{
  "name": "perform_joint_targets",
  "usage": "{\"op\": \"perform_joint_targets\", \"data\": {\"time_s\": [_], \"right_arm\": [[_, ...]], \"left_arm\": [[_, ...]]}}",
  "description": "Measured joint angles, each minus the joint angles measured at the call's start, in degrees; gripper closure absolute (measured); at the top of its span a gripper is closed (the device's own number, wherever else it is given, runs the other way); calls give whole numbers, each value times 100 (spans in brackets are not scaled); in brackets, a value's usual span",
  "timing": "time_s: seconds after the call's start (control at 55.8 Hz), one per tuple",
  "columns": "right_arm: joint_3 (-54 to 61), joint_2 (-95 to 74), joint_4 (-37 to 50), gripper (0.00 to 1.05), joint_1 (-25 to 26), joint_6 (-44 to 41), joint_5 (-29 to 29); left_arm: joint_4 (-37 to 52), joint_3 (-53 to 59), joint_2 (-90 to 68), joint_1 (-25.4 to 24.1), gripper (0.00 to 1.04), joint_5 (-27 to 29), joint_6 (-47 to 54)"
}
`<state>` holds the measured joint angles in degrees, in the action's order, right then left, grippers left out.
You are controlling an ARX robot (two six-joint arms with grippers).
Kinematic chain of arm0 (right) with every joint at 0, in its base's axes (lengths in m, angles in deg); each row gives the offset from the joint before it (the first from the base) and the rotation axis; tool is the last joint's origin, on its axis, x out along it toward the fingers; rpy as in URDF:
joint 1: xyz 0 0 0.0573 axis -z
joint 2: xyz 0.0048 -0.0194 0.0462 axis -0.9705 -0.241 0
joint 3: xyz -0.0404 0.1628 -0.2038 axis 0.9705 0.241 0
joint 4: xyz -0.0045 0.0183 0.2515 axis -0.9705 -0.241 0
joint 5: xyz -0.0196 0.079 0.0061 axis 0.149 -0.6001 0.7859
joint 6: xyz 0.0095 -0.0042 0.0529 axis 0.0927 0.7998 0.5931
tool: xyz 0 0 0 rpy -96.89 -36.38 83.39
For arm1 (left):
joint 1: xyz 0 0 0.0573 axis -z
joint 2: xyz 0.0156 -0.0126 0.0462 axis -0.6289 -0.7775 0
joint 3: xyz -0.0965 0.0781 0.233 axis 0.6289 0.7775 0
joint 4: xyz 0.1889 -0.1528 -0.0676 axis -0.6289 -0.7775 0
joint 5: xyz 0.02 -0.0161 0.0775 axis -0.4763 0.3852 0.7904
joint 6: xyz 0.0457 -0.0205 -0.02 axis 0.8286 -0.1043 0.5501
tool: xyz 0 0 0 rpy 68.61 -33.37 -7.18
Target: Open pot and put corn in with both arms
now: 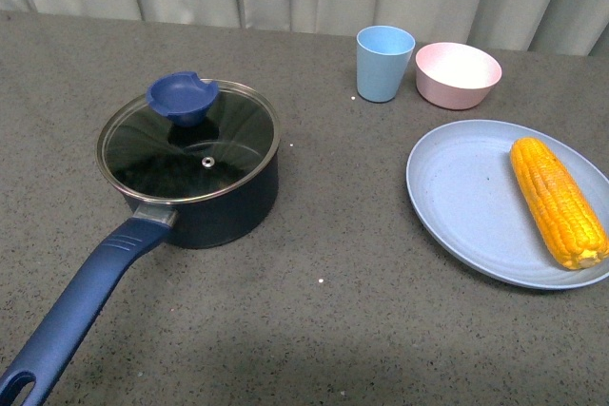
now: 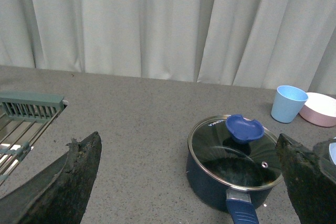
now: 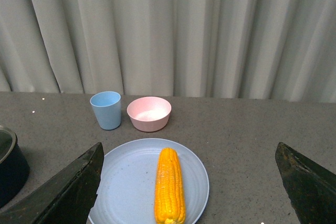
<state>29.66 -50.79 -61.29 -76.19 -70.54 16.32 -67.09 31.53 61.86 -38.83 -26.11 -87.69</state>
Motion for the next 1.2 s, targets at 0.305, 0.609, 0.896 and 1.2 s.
{"op": "perform_joint_targets", "data": {"time_s": [0.305, 0.609, 0.896, 1.2], "right_arm": [[0, 0, 0, 9, 0, 0, 0], [0, 0, 0, 9, 0, 0, 0], [0, 0, 0, 9, 0, 0, 0], [0, 0, 0, 9, 0, 0, 0]], "left_arm": [[0, 0, 0, 0, 6, 0, 0], [0, 0, 0, 0, 6, 2, 0], [0, 0, 0, 0, 6, 0, 0], [0, 0, 0, 0, 6, 0, 2]]}}
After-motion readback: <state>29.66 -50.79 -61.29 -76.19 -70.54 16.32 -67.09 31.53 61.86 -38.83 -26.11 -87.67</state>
